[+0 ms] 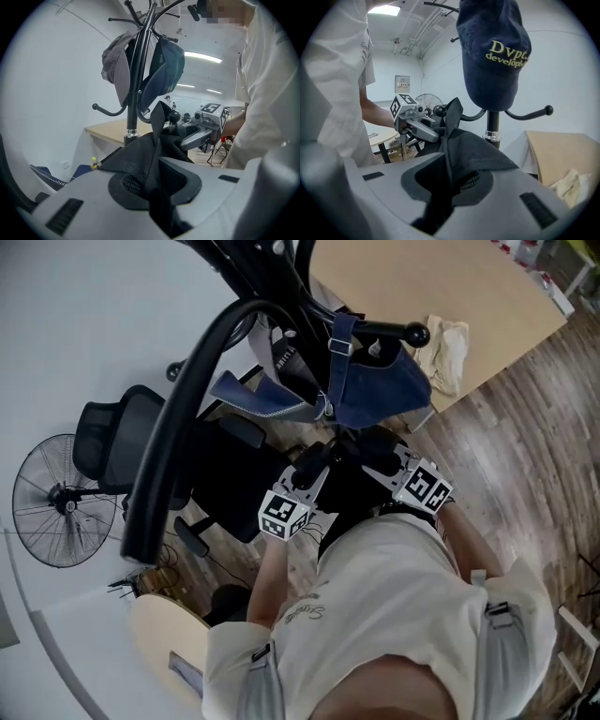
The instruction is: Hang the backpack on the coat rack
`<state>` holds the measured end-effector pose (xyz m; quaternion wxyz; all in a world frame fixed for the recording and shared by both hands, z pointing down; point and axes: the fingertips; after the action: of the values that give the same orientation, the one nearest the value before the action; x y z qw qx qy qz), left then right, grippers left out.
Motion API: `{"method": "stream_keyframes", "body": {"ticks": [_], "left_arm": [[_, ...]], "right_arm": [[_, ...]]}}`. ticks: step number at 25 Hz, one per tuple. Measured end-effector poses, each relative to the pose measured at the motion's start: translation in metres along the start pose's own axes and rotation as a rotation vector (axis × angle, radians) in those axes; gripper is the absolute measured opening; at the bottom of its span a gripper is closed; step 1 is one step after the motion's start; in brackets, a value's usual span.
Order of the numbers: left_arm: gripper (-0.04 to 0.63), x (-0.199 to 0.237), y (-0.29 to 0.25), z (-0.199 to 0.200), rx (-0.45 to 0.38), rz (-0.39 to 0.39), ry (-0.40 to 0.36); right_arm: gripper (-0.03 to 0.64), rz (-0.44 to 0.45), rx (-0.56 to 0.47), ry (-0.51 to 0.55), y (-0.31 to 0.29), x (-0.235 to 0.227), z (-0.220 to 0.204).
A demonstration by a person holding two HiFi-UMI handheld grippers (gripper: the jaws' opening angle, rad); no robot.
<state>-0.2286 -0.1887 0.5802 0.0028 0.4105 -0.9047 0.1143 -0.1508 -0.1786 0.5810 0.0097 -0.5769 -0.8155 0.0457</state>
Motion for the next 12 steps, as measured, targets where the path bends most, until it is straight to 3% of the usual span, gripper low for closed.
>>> {"method": "stream_keyframes", "body": {"ticks": [12], "left_arm": [[0.067,0.014,-0.025,-0.028,0.086,-0.114,0.023]], "right_arm": [[0.062,-0.127,0.061,-0.144,0.001,-0.022,-0.033]]}}
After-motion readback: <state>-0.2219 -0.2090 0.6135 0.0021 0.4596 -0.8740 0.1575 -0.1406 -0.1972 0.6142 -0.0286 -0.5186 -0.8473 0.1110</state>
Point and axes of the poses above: the fingertips, and each gripper's own axes: y backward along the fingers, x to its left, z out of its top, and after that the axes turned 15 degrees about -x, right-handed
